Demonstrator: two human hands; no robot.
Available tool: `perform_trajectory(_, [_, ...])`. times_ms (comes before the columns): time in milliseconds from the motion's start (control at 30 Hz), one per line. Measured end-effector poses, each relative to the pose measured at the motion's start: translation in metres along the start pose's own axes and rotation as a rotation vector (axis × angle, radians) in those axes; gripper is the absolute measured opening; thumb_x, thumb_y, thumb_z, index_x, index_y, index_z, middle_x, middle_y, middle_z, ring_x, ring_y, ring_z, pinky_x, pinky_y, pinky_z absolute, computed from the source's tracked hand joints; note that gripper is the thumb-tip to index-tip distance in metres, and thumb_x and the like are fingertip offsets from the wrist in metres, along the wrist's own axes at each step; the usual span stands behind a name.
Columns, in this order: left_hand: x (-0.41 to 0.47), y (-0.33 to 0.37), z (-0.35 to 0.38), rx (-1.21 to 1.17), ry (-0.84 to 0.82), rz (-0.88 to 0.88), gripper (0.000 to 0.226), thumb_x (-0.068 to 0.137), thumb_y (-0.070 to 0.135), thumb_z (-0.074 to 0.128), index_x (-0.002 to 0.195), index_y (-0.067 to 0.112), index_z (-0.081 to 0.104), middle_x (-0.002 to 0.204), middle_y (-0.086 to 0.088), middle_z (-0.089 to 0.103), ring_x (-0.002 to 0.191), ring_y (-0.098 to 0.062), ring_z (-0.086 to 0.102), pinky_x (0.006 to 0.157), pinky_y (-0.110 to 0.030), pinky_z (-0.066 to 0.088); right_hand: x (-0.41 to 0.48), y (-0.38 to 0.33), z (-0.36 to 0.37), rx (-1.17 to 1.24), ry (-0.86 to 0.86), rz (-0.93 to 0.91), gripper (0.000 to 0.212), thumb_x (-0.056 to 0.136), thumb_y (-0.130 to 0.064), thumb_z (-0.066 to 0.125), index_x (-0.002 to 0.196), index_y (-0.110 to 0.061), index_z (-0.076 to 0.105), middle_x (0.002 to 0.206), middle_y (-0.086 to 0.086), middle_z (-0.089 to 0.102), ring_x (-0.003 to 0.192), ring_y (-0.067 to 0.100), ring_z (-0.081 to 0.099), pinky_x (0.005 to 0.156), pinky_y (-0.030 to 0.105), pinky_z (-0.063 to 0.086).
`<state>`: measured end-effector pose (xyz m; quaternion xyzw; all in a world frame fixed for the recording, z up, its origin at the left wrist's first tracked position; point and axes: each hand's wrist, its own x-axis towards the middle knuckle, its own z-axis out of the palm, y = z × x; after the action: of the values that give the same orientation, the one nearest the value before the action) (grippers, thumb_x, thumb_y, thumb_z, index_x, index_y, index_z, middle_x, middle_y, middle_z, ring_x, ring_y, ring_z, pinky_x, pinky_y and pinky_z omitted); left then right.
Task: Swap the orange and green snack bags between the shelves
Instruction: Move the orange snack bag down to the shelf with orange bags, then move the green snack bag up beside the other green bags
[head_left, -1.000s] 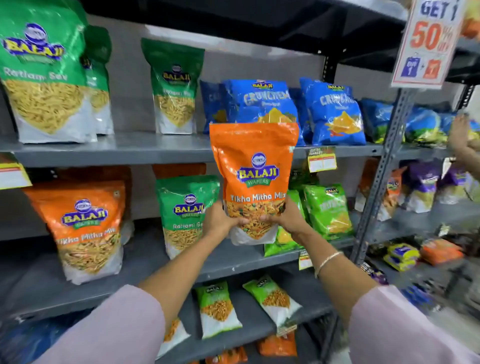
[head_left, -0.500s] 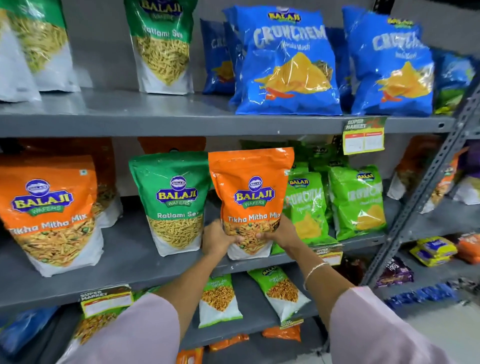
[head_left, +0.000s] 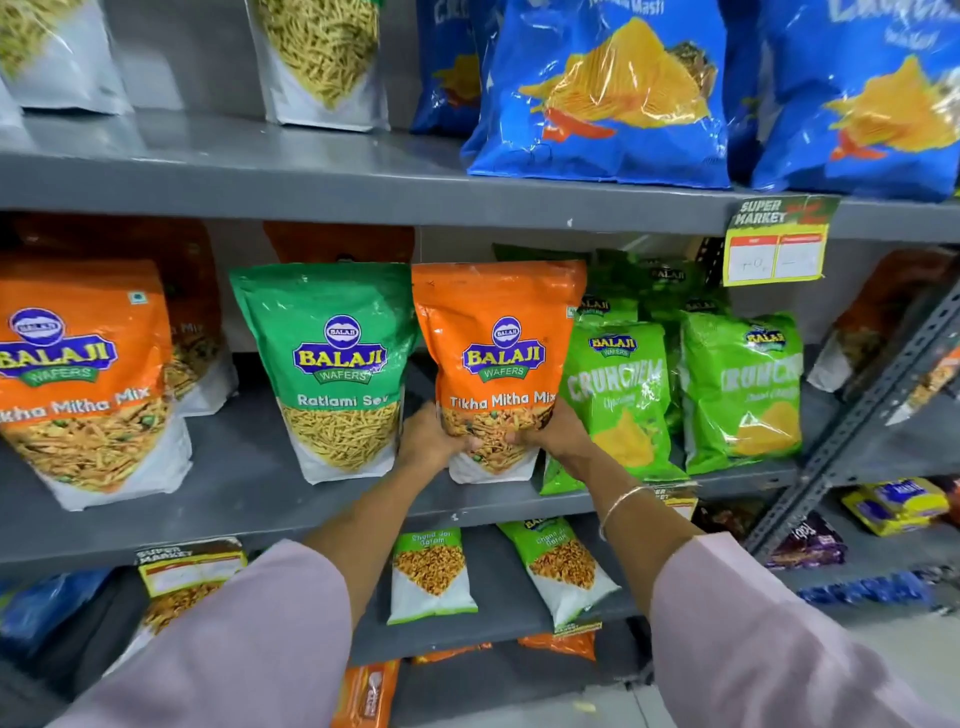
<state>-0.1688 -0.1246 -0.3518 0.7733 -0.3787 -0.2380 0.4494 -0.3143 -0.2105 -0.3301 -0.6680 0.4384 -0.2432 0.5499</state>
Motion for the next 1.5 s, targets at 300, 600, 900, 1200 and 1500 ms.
perform_trajectory(300, [-0.023,-0.022,-0.065,0.223,-0.398,-0.124,0.037,0.080,0.033,0.067,0.060,0.014,0.042,0.064,-0.008,0.036,0.055,-0.017,0.042,0.041,-0.017,0.034,-0.012,-0.028,-0.003,-0.264,-0.035,0.315,0.025,0.081,0.010,0.059,0.059,0.001,0.051,0.064,0.013,0.052,0.035,0.016,0.056,0.032,0.021,0.044])
perform_trajectory(600, [-0.031,-0.077,-0.154,0.188,-0.223,-0.294,0.031,0.084,0.033,0.063,0.065,0.013,0.048,0.074,-0.005,0.051,0.064,-0.014,0.048,0.045,-0.022,0.035,-0.019,-0.053,0.091,-0.435,-0.469,0.305,0.046,0.079,-0.022,0.070,0.116,0.005,0.059,0.076,0.008,0.061,0.073,0.017,0.057,0.059,0.026,0.050])
perform_trajectory(900, [0.009,-0.108,-0.168,-0.090,-0.019,-0.180,0.105,0.061,0.034,0.083,0.144,0.006,0.026,0.154,-0.012,0.030,0.139,-0.028,0.033,0.114,-0.046,0.031,0.013,-0.020,0.160,-0.017,-0.213,0.061,0.102,0.067,-0.008,0.080,0.145,-0.002,0.014,0.148,0.010,0.035,0.137,0.026,0.034,0.109,0.037,0.035])
perform_trajectory(1200, [0.015,-0.099,-0.151,-0.189,-0.060,-0.110,0.062,0.065,0.011,0.081,0.121,0.004,0.056,0.126,-0.013,0.063,0.114,-0.027,0.060,0.090,-0.031,0.048,0.018,-0.015,0.172,0.164,-0.144,-0.064,0.073,0.064,0.017,0.072,0.128,0.004,0.040,0.130,0.025,0.054,0.118,0.035,0.055,0.090,0.037,0.051])
perform_trajectory(1500, [-0.036,-0.104,-0.173,-0.151,0.029,-0.080,0.060,0.062,0.012,0.083,0.117,0.005,0.059,0.119,-0.011,0.065,0.111,-0.025,0.061,0.086,-0.029,0.046,-0.028,-0.012,0.185,0.078,-0.139,-0.087,0.080,0.060,-0.002,0.082,0.128,-0.007,0.041,0.129,0.015,0.057,0.118,0.030,0.055,0.098,0.045,0.048])
